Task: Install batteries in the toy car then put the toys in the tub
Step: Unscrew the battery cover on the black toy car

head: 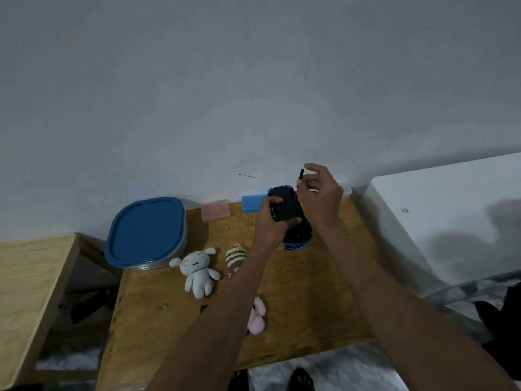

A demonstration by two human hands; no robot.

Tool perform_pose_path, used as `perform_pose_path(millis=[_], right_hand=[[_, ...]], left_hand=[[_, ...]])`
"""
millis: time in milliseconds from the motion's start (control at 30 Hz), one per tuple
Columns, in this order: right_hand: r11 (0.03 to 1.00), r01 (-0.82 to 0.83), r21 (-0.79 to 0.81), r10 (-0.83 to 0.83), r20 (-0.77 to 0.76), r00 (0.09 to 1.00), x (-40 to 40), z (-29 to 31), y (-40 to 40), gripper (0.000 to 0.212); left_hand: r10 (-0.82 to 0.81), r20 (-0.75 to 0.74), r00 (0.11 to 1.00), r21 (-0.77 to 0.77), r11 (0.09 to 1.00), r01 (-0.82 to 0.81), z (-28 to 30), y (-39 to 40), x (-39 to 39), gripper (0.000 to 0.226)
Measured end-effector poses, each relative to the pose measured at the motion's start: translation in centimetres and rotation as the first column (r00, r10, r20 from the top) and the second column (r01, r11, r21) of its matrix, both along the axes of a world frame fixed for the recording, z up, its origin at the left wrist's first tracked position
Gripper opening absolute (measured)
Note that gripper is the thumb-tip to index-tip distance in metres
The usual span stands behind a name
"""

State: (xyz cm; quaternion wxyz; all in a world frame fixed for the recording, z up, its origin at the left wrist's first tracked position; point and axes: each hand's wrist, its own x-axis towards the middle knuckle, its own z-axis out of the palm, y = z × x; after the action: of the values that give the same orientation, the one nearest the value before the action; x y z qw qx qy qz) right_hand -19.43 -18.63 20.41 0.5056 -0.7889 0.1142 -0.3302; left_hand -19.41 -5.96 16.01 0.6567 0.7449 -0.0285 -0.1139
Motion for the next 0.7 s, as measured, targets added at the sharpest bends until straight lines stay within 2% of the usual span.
perform_pose_path(millis=[100, 267, 500, 700], right_hand=[[0.997, 0.073, 0.008, -0.073, -0.032, 0.997, -0.1, -0.5, -0.7, 0.024], [0.981, 0.194, -0.008, -0.191, -0.222, 0.956, -1.5, -4.1, -2.0, 0.015], [0.983, 0.184, -0.022, -0.173, -0.462, 0.870, -5.4, -10.4, -1.8, 0.015], [0.979, 0.176, -0.101, -0.200, -0.628, 0.752, -8.3, -16.0, -2.2, 0.015]], left_hand=[[-0.001, 0.012, 1.000, 0.003, 1.000, 0.001, -0.2, 0.2, 0.2, 0.056], [-0.011, 0.015, 1.000, -0.001, 1.000, 0.011, -0.5, 0.3, 0.4, 0.054], [-0.016, 0.006, 1.000, 0.014, 1.000, 0.016, -1.7, 0.0, 0.2, 0.052], [-0.028, -0.033, 0.999, -0.007, 1.000, 0.028, -3.5, -0.1, -0.3, 0.050]])
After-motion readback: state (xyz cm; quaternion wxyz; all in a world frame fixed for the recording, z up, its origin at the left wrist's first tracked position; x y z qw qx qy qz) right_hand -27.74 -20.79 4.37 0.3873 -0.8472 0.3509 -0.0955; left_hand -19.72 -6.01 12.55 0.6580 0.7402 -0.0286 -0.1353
